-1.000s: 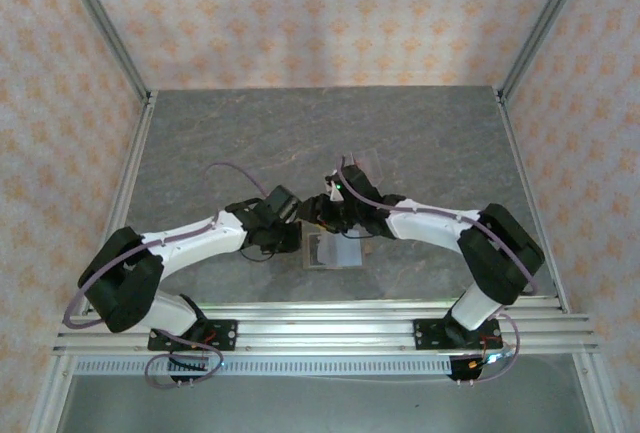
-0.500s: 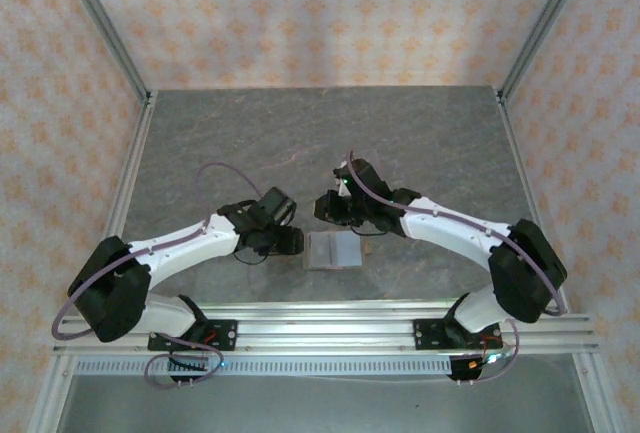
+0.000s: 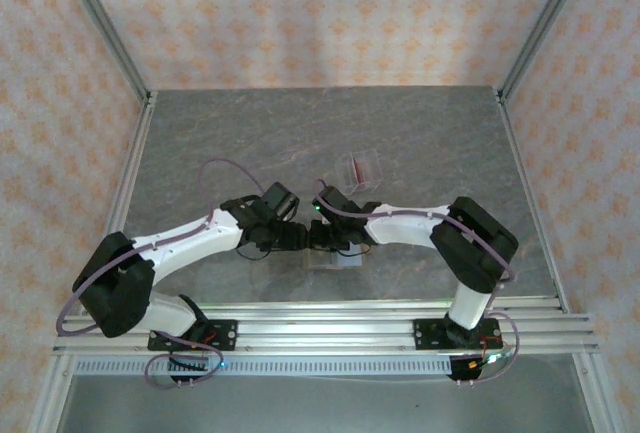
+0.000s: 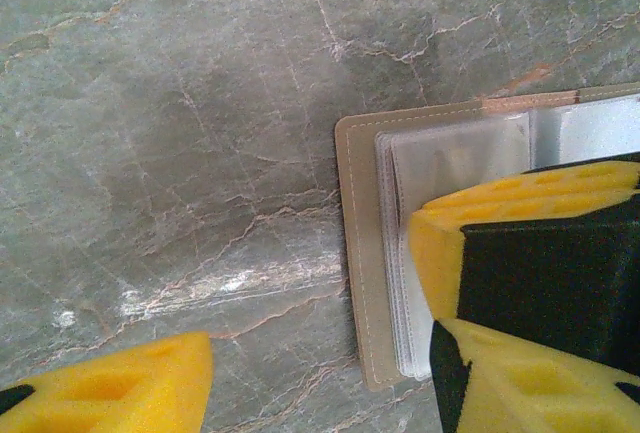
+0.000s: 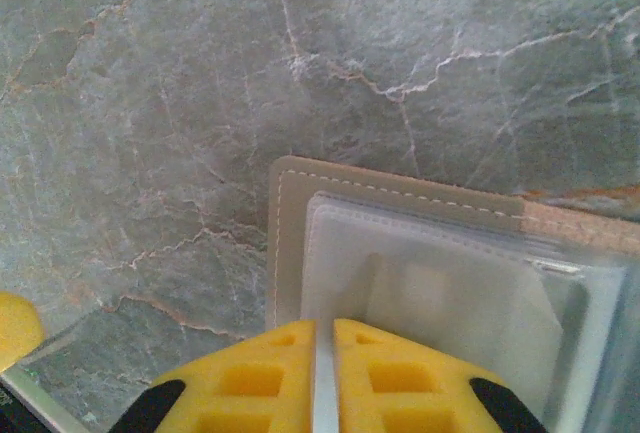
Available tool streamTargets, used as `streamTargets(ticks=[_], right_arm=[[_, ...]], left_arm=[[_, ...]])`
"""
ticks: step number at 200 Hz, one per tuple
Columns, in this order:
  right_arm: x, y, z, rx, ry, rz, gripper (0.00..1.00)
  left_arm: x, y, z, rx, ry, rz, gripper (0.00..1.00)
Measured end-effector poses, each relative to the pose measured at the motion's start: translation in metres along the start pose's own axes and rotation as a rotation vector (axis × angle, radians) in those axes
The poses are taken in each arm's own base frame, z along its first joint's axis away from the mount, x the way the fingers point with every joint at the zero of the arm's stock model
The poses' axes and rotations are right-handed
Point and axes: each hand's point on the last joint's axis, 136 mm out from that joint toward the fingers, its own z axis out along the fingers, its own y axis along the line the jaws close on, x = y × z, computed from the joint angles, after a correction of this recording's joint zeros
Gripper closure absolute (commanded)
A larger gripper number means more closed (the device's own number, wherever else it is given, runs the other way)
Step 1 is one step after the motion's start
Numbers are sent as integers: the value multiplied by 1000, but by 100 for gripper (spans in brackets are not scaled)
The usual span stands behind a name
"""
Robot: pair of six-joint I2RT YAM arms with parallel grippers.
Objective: Put the credit cards into the card holder
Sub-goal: Flip over the card slot in the card holder, then pick up the credit card from the storage box.
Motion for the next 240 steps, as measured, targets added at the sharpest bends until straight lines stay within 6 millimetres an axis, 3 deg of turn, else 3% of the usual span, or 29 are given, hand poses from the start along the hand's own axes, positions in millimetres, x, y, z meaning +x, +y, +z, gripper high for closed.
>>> streamTargets(ticks=[32,54,106,126,161,203,240], right_arm=[[-5,0,-4,-1,-15,-19,79],[-25,-7,-29,27,-67,-6,79],[-146,-14,-129,224,-362,-24,79],[-180,-17,-146,321,-416,-56,80],[-219,-35,-130,510,-383,-120,82],[-240,-59,-97,667,-285,-187,84],[-256,-63,-90,729,-262,-223,83]], left_arm=[[0,1,3,-9,10,-1,40],[0,1,4,-12,13,-1,39],[-6,-5,13,-26,30,18,40],[-7,-5,21,-39,44,28,40],[-4,-8,31,-48,55,76,39],[-14,-25,34,8,2,120,39],[-13,-25,40,32,-15,135,39]])
